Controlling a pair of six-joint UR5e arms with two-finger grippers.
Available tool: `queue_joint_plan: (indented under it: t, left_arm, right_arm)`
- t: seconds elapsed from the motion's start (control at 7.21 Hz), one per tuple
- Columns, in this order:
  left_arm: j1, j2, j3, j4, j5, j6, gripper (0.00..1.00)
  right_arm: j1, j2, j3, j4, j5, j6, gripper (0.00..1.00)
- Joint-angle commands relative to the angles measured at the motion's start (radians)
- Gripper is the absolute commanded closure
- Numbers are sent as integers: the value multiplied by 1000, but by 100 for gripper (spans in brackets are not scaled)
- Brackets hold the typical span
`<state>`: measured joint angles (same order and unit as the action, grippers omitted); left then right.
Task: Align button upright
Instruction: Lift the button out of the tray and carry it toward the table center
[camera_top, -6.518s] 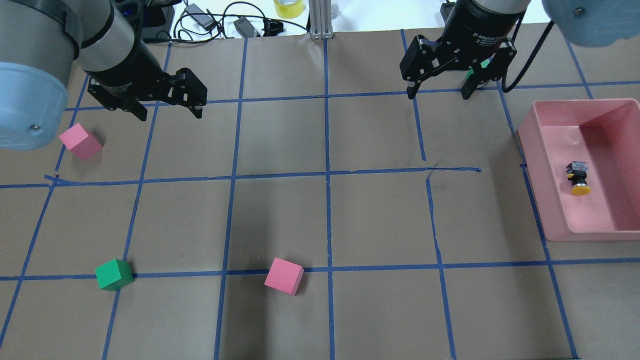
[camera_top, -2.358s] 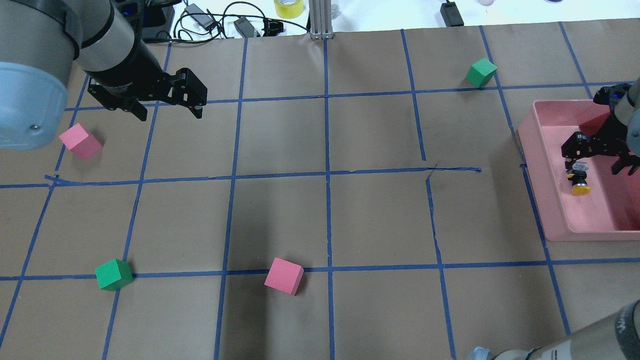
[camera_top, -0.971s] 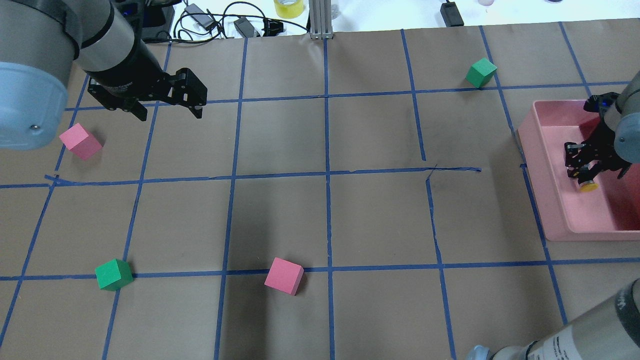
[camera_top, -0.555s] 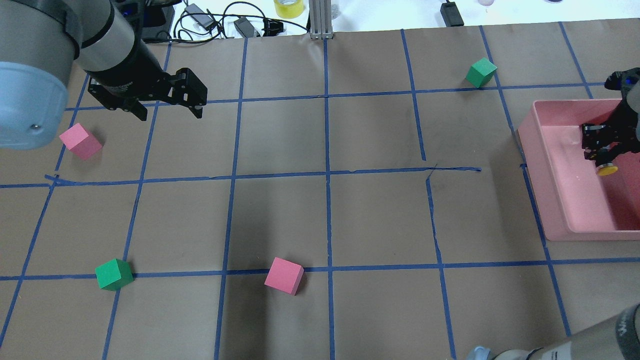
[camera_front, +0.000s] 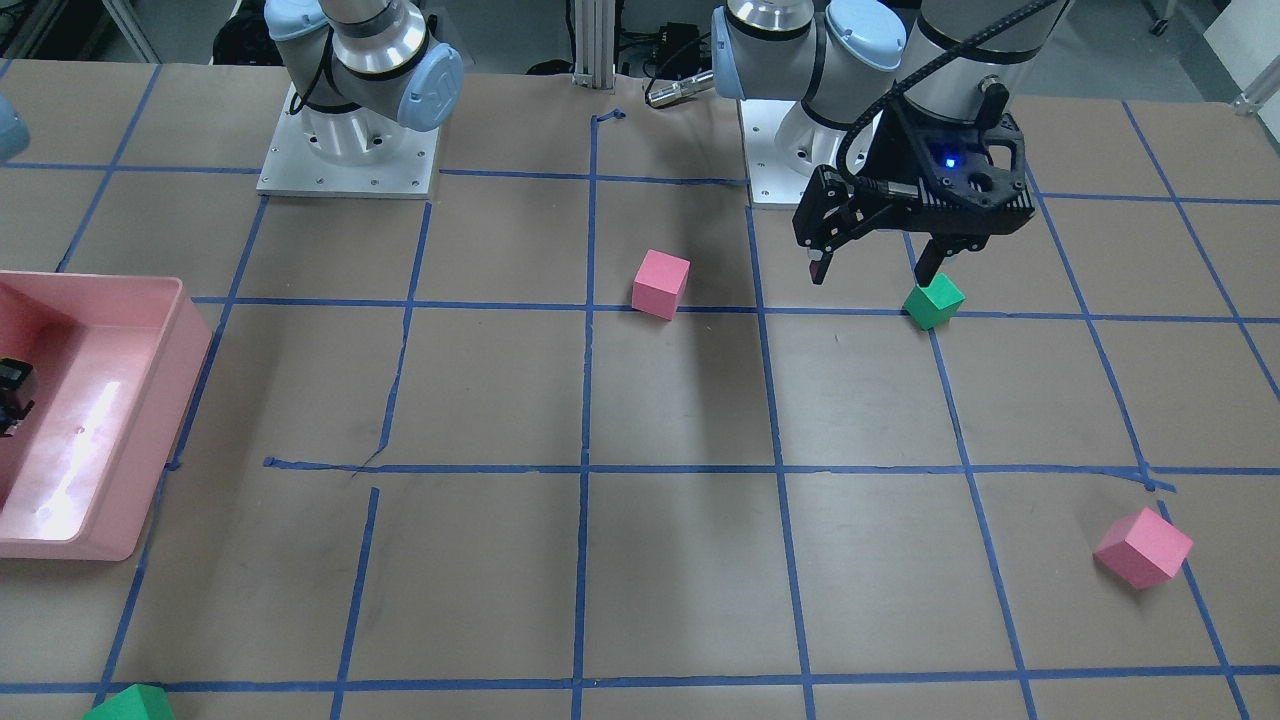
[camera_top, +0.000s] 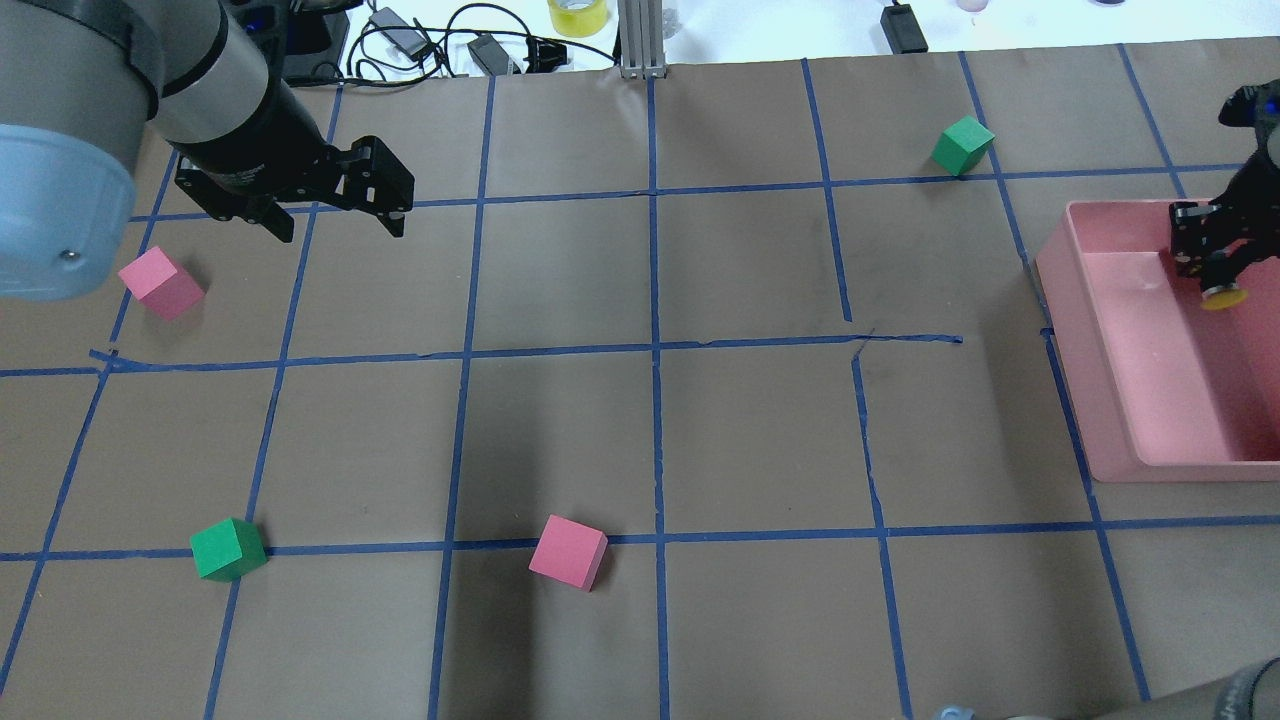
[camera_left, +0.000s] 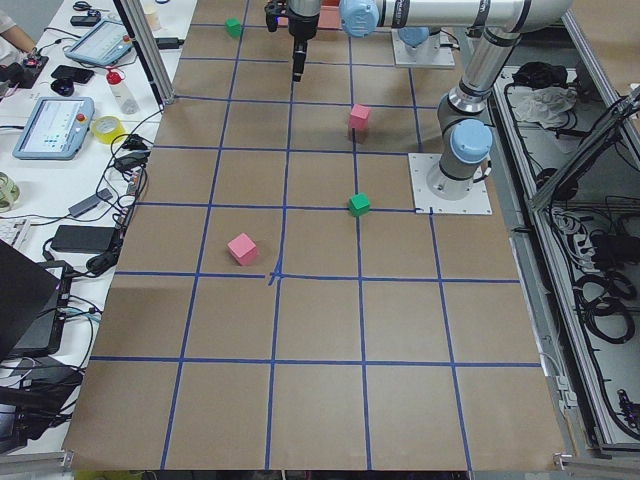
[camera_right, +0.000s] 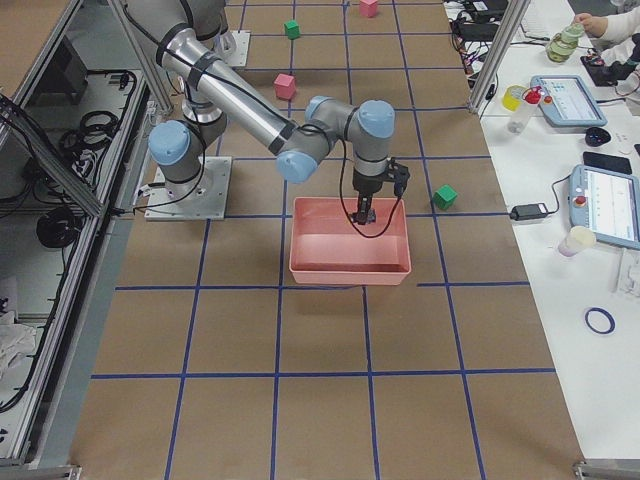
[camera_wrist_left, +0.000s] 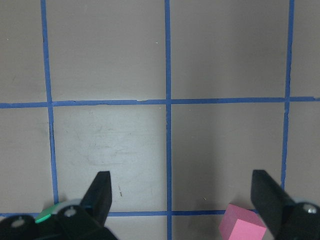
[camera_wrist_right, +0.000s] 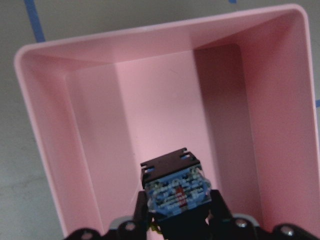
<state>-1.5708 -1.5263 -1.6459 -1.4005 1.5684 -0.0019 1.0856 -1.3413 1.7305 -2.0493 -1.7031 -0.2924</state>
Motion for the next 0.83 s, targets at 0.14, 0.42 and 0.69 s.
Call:
queue_joint_plan:
  t: [0.14,0.42,0.69]
  left_arm:
    - [0,0,0,0,1,0,0]
    - [0,0,0,0,4,0,0]
    - [0,0,0,0,4,0,0]
  right_arm:
    - [246,52,-111,137,25,290,100]
    - [440,147,-123,16,43,487,100]
    - [602,273,-236,5,48,588,100]
